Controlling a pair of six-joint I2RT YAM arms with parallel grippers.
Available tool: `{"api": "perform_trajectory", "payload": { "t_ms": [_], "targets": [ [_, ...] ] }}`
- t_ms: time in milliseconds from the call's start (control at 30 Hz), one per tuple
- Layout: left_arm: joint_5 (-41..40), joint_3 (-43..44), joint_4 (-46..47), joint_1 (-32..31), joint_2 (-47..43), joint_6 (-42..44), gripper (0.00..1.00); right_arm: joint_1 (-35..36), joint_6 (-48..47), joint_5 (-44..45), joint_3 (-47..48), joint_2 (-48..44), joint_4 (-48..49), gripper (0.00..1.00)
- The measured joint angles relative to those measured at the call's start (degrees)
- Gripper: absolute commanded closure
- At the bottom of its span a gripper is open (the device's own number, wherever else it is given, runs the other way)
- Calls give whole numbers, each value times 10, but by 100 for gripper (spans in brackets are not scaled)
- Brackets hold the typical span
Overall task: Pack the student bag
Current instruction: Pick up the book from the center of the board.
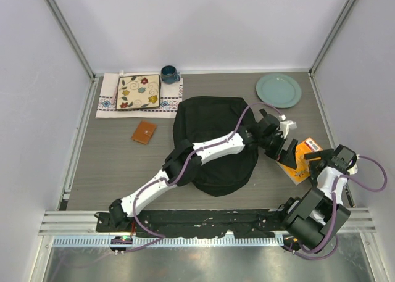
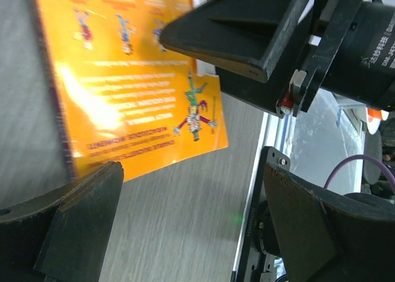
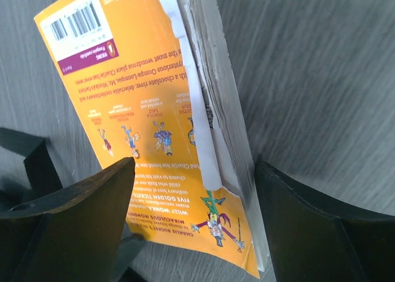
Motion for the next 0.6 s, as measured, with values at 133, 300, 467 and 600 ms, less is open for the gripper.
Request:
{"api": "perform_trajectory", "payload": {
  "t_ms": [133,300,467,600],
  "targets": [
    [11,-1,23,-8,14,-21,0,0,-12,-35,0,7,14,16],
    [17,-26,74,-10,16,-44,0,-1,-22,-50,-4,7,22,17],
    [-9,-53,78,-9,-5,-31,0,-2,-22,-61,-5,7,24,16],
    [-69,-69,43,-9,-33,7,0,-2,-23,-64,-5,7,24,16]
  ]
}}
